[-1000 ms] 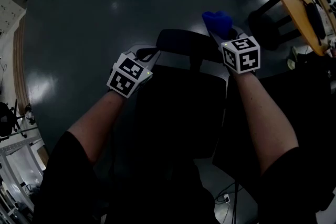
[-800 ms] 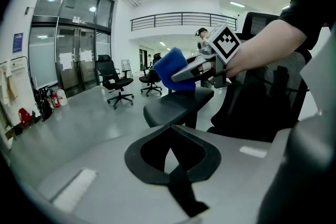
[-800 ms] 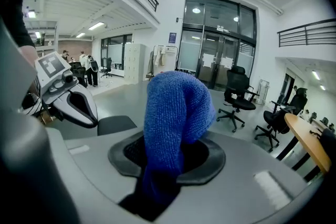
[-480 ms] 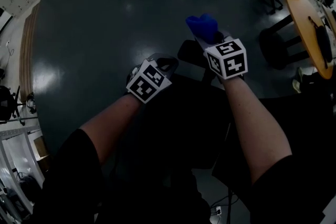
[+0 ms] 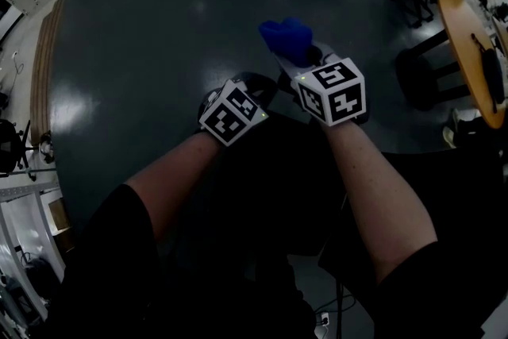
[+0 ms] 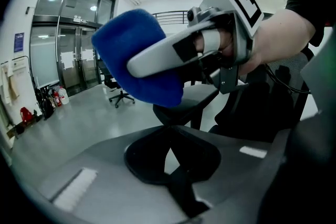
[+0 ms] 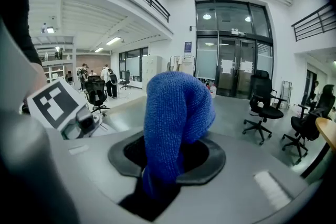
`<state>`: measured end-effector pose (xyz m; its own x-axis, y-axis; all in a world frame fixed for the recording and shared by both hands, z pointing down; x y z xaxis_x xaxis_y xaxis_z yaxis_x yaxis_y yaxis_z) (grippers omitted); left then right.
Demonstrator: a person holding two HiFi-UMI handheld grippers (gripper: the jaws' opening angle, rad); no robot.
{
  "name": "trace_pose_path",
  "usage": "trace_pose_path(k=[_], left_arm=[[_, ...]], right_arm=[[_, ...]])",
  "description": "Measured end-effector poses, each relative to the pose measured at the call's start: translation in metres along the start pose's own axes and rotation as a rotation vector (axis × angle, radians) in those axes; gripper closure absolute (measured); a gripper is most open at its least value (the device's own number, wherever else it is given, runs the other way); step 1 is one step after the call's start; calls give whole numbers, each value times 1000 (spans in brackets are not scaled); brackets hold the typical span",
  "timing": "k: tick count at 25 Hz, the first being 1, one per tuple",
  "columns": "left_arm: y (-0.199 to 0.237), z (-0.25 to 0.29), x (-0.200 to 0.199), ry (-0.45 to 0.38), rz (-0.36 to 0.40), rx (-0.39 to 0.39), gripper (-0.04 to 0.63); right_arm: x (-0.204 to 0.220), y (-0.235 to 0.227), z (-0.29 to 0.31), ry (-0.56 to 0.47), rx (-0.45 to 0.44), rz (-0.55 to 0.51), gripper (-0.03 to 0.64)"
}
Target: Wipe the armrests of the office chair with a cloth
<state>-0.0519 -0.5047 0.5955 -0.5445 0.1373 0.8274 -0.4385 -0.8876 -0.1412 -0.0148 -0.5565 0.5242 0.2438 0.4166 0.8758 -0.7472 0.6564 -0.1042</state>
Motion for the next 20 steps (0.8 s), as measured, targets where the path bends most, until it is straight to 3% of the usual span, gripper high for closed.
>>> trace_pose_path(k=[3,8,15,20], left_arm=[[0,4,-4,-5,1,5,577],[2,4,-1,3,1,7,577],[0,3,-3,-5,-9,9,577],[-1,6,-6,-12,-12,11,577]], right_arm=[[-10,-10,-24,-40,5,-14,482],[-6,-62,-81,-47,117,-20,482],[53,-127,-159,70,349,25,482],[93,-118,-171,107,354,99,482]])
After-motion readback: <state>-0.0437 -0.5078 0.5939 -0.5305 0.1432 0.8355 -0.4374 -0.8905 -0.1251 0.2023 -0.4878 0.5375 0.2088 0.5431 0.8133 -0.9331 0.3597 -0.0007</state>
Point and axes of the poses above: the fingertips, and each gripper's own axes: z forward along the fingers, y to its left, x out of its underside, the point moved 4 cm from there along -z, backward along the fingers, and after that the axes turned 9 degrees about z, right-handed, at the moved point
